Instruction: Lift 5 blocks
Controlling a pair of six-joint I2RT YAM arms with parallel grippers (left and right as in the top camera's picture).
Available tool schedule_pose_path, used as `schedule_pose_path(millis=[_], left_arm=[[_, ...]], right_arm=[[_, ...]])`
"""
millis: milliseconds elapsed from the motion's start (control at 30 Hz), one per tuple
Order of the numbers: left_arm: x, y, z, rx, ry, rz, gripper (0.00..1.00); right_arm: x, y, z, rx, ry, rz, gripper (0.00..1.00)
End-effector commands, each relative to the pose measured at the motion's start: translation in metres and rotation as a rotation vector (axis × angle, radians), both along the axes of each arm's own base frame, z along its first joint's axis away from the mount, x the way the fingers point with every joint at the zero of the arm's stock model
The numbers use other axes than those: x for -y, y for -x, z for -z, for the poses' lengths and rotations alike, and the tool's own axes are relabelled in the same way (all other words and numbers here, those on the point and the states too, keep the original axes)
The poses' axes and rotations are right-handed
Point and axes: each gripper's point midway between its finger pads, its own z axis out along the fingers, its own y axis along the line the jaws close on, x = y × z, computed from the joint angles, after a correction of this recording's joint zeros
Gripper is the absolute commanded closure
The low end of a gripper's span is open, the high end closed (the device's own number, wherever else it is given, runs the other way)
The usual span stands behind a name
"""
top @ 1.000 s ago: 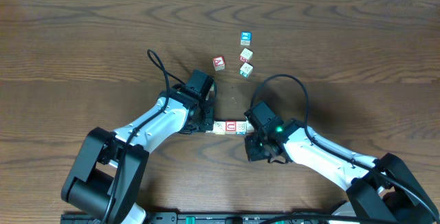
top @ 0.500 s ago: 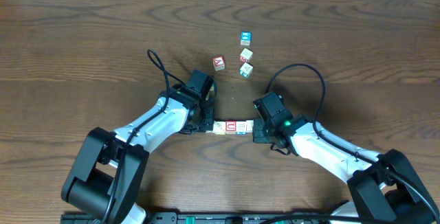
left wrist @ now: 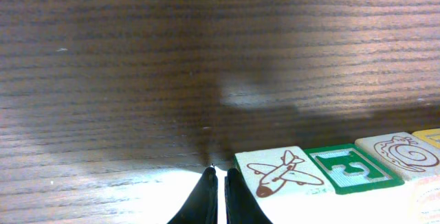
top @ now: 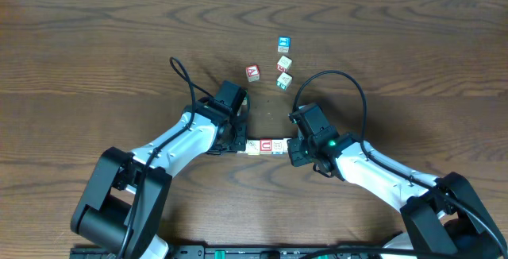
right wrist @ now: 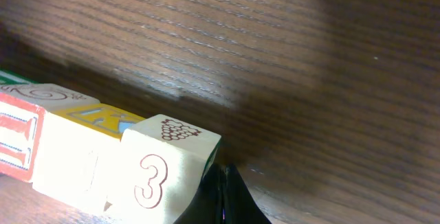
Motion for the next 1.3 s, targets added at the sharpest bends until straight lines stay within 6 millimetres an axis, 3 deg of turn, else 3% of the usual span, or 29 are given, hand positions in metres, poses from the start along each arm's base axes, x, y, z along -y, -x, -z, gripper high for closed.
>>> schedule_pose_path(millis=[0,1267], left_arm=[[0.004,-0.001,-0.001,0.0,0.012,-0.003,0.93],[0.038,0.012,-0.008,-0.023,0.14,0.12,0.93]], right_arm=[[-0.011,0.007,0.003,-0.032,-0.056,-0.066,0.99],[-0.045,0.014,-0.011,-0.109,-0.275,-0.036,0.99]])
